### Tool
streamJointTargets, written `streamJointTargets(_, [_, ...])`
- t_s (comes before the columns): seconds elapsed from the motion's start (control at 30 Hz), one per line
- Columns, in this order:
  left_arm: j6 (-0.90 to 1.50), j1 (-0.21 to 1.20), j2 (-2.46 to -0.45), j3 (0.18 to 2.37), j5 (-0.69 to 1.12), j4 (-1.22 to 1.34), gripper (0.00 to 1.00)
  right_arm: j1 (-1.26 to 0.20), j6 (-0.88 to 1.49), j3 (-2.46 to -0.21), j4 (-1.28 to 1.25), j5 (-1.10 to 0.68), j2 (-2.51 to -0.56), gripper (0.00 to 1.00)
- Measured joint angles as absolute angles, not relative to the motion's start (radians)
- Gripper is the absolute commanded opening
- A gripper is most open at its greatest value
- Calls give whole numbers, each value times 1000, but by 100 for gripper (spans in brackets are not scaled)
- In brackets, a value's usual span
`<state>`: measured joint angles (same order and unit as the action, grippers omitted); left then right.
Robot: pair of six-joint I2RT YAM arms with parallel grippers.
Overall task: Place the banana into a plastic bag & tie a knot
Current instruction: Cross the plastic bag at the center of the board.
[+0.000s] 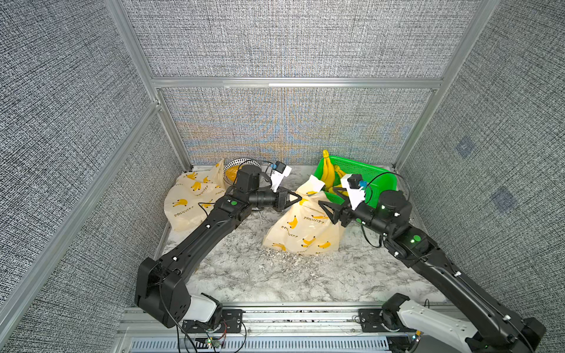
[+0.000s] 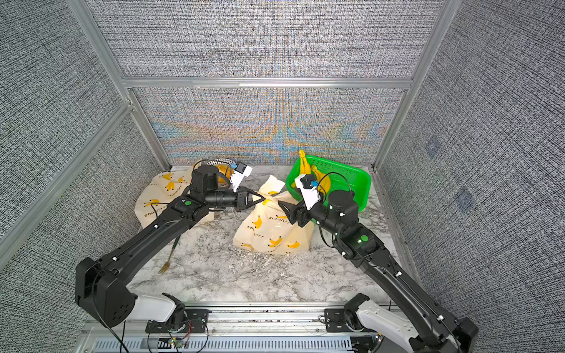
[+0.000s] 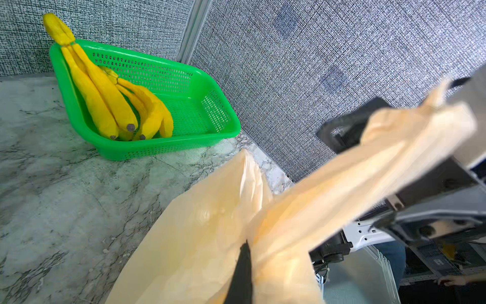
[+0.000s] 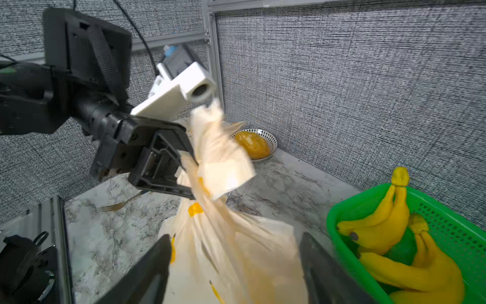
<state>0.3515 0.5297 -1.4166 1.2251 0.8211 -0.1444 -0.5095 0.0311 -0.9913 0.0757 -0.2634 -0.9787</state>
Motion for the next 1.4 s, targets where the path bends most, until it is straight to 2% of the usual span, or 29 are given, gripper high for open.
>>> streamJointTargets(0.1, [334, 530, -1419, 1236, 838, -153, 0, -408, 65, -980, 78, -382, -998, 95])
streamJointTargets(0.2, [295, 530, -1449, 1287, 869, -200, 0, -378, 67, -974, 77, -521, -1024, 98])
streamJointTargets(0.4, [214, 530, -1507, 1371, 902, -326, 0, -359, 115, -1019, -14, -744, -1087, 98])
streamJointTargets(0.47, [202, 533, -1511, 1379, 908, -348, 0, -359, 132, -1050, -49, -792, -1114, 94])
streamJointTargets(0.53, [189, 536, -1515, 1387, 908, -369, 0, -358, 138, -1081, -72, -814, -1148, 75])
streamJointTargets(0.6, [183, 541, -1516, 1392, 908, -384, 2, -358, 147, -1109, -89, -833, -1186, 47])
streamJointTargets(0.67, [172, 543, -1516, 1394, 908, -397, 17, -358, 158, -1138, -97, -847, -1232, 6])
streamJointTargets(0.7, [168, 543, -1516, 1395, 908, -399, 27, -358, 159, -1148, -97, -850, -1250, 0])
streamJointTargets(0.77, [163, 543, -1510, 1395, 907, -406, 52, -358, 157, -1168, -88, -842, -1285, 0])
streamJointTargets(0.83, [161, 543, -1499, 1395, 899, -414, 63, -358, 142, -1168, -68, -822, -1294, 0])
streamJointTargets(0.93, [158, 546, -1484, 1395, 888, -416, 68, -349, 122, -1127, -61, -780, -1274, 0])
streamJointTargets(1.2, [148, 569, -1513, 1445, 858, -440, 72, -338, 107, -992, -60, -712, -1183, 0])
streamJointTargets(1.33, [136, 591, -1534, 1475, 847, -448, 84, -333, 116, -941, -74, -688, -1131, 0])
streamJointTargets(1.37, [133, 598, -1534, 1478, 846, -450, 97, -331, 119, -931, -79, -684, -1121, 0])
streamJointTargets(1.4, [129, 605, -1533, 1479, 843, -451, 99, -328, 121, -925, -80, -681, -1114, 0])
